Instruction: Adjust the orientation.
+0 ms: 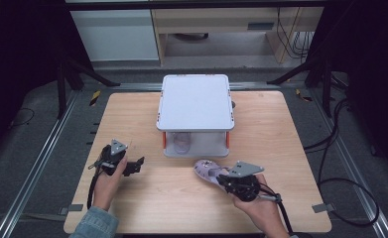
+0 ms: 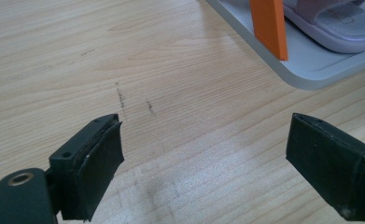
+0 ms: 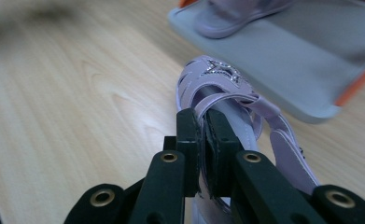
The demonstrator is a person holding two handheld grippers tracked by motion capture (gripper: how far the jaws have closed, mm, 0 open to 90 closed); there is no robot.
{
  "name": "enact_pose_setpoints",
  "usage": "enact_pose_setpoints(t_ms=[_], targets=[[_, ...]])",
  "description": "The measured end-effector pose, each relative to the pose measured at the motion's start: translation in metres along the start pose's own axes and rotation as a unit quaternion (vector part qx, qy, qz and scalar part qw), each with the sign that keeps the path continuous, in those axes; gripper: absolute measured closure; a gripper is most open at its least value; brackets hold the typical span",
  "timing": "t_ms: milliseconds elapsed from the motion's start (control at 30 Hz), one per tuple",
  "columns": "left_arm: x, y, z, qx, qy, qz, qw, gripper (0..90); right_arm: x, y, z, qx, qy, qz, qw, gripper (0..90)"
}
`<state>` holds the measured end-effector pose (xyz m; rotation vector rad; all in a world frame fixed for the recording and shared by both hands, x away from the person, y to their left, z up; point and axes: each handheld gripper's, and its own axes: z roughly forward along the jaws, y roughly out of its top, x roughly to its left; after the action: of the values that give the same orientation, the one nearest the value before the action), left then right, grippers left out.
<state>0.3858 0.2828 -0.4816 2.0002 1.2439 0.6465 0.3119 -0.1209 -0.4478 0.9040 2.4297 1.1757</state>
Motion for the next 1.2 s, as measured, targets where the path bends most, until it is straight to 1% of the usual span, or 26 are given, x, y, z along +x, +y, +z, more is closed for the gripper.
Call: enact_pose_setpoints(t_ms=[167,267,333,433,500,600,667,733,833,933,1000,1100,1200], targets=[[0.001,0.000,0.000,0.002,0.002,0.000,1.0000,9.6,0.020,0.000,0.016,0.017,0.022,-0.017,0.9995,84.3],[0.000,0.000,0.000,0.002,0.001,0.001,1.0000,9.7,0.026,-0.003,0.022,0.024,0.030,-0.014,0.9992,82.9],[0.000,0.000,0.000,0.001,0.001,0.001,1.0000,9.7,0.027,-0.004,0.023,0.026,0.031,-0.012,0.9991,82.4],[-0.001,0.000,0.001,0.004,0.000,0.002,1.0000,9.7,0.027,-0.005,0.023,0.030,0.030,-0.008,0.9991,80.6],[-0.001,0.000,0.001,0.003,0.001,0.002,1.0000,9.7,0.025,-0.006,0.023,0.033,0.034,-0.003,0.9989,77.6],[-0.001,0.000,0.001,0.004,0.001,0.003,1.0000,9.7,0.025,-0.007,0.021,0.029,0.039,0.002,0.9988,67.0],[-0.001,0.000,0.001,0.005,0.001,0.002,1.0000,9.7,0.025,-0.006,0.017,0.028,0.040,0.003,0.9988,61.7],[-0.001,0.000,0.001,0.004,0.001,0.003,1.0000,9.7,0.025,-0.005,0.012,0.022,0.043,0.002,0.9988,61.9],[-0.001,0.000,0.001,0.005,0.001,0.004,1.0000,9.7,0.022,-0.002,0.003,0.013,0.045,-0.001,0.9989,64.8],[-0.001,0.000,0.001,0.005,0.000,0.004,1.0000,9.7,0.014,0.001,-0.005,0.003,0.035,0.000,0.9994,67.0],[-0.001,0.000,0.001,0.004,0.000,0.003,1.0000,9.7,0.005,0.003,-0.008,-0.001,0.025,0.004,0.9997,69.3],[0.000,0.000,0.001,0.005,0.000,0.002,1.0000,9.7,-0.006,0.002,-0.010,0.001,0.011,0.010,0.9999,70.6],[0.000,0.000,0.000,0.005,0.000,0.002,1.0000,9.7,-0.014,-0.002,-0.008,0.011,0.004,0.014,0.9998,70.7]])
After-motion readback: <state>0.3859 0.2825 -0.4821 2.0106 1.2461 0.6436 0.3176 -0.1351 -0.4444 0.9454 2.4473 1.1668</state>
